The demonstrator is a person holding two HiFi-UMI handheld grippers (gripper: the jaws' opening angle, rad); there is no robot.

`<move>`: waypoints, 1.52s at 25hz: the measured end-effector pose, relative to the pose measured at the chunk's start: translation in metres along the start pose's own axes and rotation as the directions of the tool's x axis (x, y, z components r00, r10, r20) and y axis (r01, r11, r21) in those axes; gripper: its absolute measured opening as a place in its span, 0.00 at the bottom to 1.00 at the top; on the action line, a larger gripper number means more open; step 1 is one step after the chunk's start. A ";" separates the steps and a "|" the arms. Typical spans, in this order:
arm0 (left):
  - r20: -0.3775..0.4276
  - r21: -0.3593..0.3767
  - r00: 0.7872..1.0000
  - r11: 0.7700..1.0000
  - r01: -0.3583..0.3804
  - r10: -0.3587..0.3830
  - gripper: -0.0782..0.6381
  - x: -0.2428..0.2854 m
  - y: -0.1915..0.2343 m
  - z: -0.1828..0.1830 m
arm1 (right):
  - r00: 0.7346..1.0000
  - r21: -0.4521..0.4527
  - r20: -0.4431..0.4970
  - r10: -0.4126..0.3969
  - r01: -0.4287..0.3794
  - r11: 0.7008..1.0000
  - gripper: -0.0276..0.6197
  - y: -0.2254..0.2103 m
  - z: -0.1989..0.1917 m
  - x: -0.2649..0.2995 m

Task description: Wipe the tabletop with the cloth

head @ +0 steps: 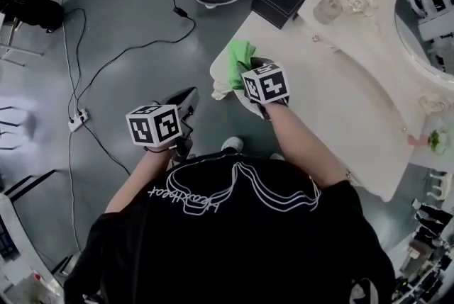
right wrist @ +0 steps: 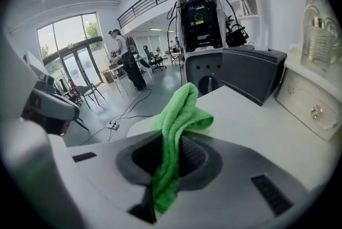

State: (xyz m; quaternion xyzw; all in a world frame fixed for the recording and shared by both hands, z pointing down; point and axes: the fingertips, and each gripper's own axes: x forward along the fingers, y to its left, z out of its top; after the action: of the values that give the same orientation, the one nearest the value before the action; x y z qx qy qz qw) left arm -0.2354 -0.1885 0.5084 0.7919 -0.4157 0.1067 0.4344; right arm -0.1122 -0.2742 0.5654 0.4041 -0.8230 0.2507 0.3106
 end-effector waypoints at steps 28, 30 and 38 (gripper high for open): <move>-0.092 0.085 0.988 0.988 0.128 -0.121 0.11 0.050 -0.052 -0.001 | 0.998 0.070 -0.006 -0.061 0.062 0.996 0.13 -0.029 -0.055 -0.058; -0.101 0.091 0.987 0.986 0.138 -0.128 0.11 0.054 -0.057 -0.002 | 0.998 0.079 -0.008 -0.065 0.065 0.995 0.13 -0.032 -0.060 -0.063; -0.142 0.128 0.976 0.975 0.181 -0.163 0.11 0.071 -0.080 -0.010 | 0.996 0.113 -0.001 -0.091 0.091 0.989 0.13 -0.042 -0.079 -0.084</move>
State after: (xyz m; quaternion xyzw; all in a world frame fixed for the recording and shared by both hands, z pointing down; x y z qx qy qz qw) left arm -0.1289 -0.1991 0.5043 0.8448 -0.3075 0.1494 0.4115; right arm -0.0123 -0.2019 0.5660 0.4586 -0.7888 0.2818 0.2966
